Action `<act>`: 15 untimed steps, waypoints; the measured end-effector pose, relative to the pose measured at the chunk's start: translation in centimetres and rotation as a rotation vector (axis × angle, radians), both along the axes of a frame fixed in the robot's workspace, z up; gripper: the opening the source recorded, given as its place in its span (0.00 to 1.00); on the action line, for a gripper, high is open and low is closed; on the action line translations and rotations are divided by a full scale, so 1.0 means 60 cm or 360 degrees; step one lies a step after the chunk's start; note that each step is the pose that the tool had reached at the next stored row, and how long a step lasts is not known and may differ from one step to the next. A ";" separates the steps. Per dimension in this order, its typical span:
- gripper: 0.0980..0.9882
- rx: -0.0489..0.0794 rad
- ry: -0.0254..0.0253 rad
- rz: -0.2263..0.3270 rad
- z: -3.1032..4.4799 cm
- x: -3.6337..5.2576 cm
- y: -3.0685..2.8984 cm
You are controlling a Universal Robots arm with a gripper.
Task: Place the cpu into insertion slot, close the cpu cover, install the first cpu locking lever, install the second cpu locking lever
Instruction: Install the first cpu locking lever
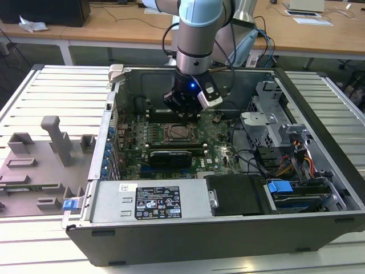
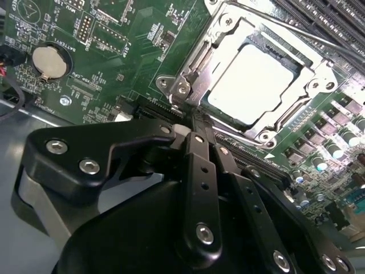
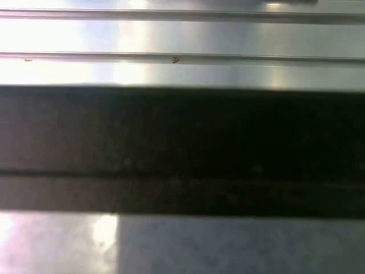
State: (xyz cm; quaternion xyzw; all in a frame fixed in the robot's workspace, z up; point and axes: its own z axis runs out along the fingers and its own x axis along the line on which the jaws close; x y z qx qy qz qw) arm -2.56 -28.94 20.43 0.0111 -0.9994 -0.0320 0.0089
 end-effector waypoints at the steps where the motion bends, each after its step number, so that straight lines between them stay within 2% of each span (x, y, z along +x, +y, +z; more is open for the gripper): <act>1: 0.01 -0.0001 0.00016 0.0000 -0.001 0.000 0.0000; 4: 0.01 -0.0009 0.00081 0.0000 -0.004 0.001 0.0001; 8: 0.01 -0.0022 0.00078 0.0000 -0.004 0.001 0.0000; 11: 0.01 -0.0023 0.00094 0.0000 -0.004 0.002 -0.0004; 13: 0.01 -0.0010 0.00093 0.0000 -0.004 0.002 -0.0002; 14: 0.01 0.0005 0.00087 0.0000 -0.004 0.002 0.0008; 15: 0.01 0.0009 0.00086 0.0000 -0.005 0.002 0.0014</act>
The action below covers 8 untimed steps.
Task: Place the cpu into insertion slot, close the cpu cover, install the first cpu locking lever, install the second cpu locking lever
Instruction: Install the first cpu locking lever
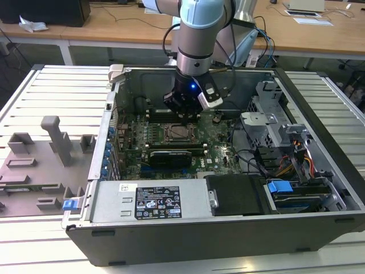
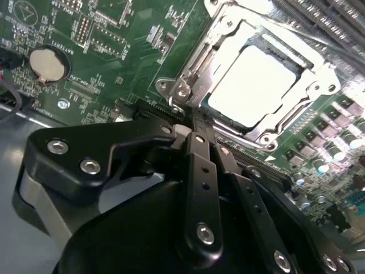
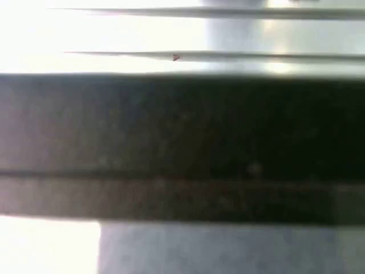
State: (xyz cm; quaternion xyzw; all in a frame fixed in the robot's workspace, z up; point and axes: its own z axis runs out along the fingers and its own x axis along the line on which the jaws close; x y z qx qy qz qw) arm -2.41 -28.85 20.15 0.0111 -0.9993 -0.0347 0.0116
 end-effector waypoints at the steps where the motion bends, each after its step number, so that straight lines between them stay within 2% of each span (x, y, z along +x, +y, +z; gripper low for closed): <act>1: 0.01 0.0000 -0.00003 0.0000 0.000 0.000 0.0008; 3: 0.01 -0.0009 0.00006 0.0000 0.007 0.000 0.0013; 4: 0.01 -0.0023 0.00002 0.0000 0.011 0.000 0.0014; 6: 0.01 -0.0081 0.00004 0.0000 0.015 0.000 0.0003; 8: 0.01 -0.0112 0.00006 0.0000 0.015 -0.001 -0.0054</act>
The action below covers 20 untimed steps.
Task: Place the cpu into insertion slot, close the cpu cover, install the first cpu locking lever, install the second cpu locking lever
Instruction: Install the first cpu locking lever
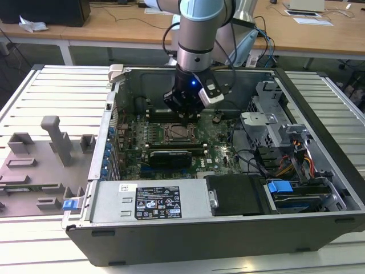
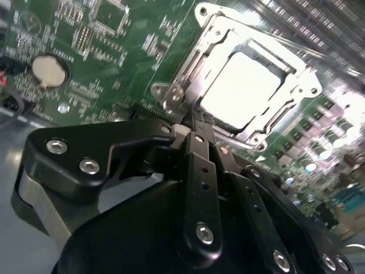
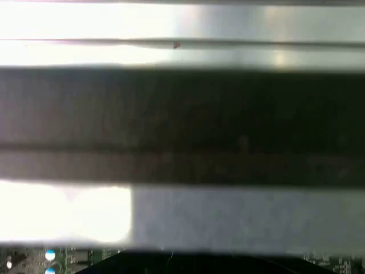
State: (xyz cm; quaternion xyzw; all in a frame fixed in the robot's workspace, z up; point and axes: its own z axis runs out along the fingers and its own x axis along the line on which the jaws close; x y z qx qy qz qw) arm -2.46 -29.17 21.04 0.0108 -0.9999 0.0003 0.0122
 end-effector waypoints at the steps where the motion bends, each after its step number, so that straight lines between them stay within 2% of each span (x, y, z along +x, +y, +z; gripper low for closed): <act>1: 0.01 -0.0005 0.00000 0.0000 0.000 0.000 -0.0035; 3: 0.01 -0.0009 0.00000 0.0000 0.000 -0.001 -0.0148; 4: 0.01 -0.0010 -0.00002 0.0000 0.000 -0.002 -0.0272; 5: 0.01 -0.0010 -0.00002 0.0000 0.000 -0.002 -0.0332; 7: 0.01 -0.0010 -0.00002 0.0000 0.000 -0.003 -0.0376; 9: 0.01 -0.0010 -0.00001 -0.0001 0.003 -0.003 -0.0379; 13: 0.01 -0.0010 -0.00002 0.0000 0.030 -0.003 -0.0379; 17: 0.01 -0.0011 -0.00001 0.0000 0.065 -0.003 -0.0379; 20: 0.01 -0.0011 -0.00001 0.0000 0.078 -0.003 -0.0379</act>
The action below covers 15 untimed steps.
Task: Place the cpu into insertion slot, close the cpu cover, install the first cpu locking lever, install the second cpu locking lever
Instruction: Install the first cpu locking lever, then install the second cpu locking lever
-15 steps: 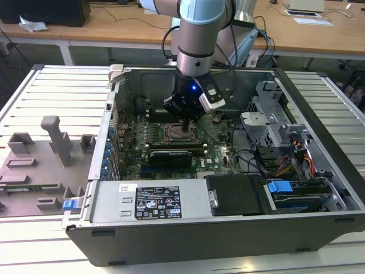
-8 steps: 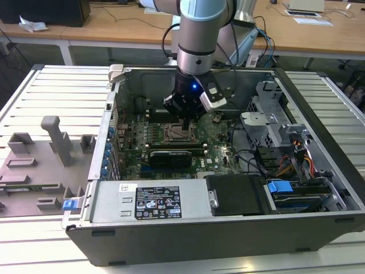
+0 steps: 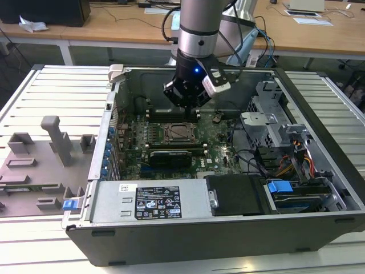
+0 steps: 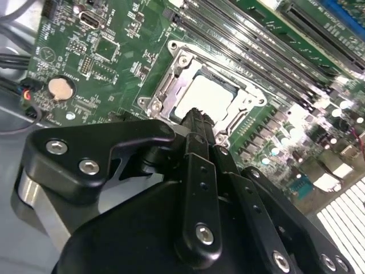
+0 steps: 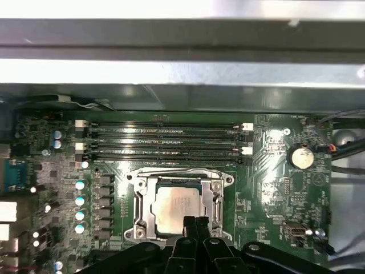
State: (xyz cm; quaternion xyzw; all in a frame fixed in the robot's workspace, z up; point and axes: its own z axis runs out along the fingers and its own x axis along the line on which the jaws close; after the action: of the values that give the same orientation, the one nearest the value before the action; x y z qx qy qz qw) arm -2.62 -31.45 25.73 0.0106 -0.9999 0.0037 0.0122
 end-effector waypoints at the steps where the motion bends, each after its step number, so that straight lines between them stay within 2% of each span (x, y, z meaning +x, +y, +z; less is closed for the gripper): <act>1: 0.01 0.0000 0.00000 0.0000 0.004 0.000 0.0000; 4: 0.01 0.0000 -0.00001 0.0000 0.010 0.000 0.0000; 15: 0.01 0.0000 -0.00001 0.0000 0.011 0.000 -0.0001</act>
State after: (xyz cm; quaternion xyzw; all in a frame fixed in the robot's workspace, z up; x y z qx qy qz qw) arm -2.62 -31.45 26.41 0.0107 -0.9999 0.0036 0.0122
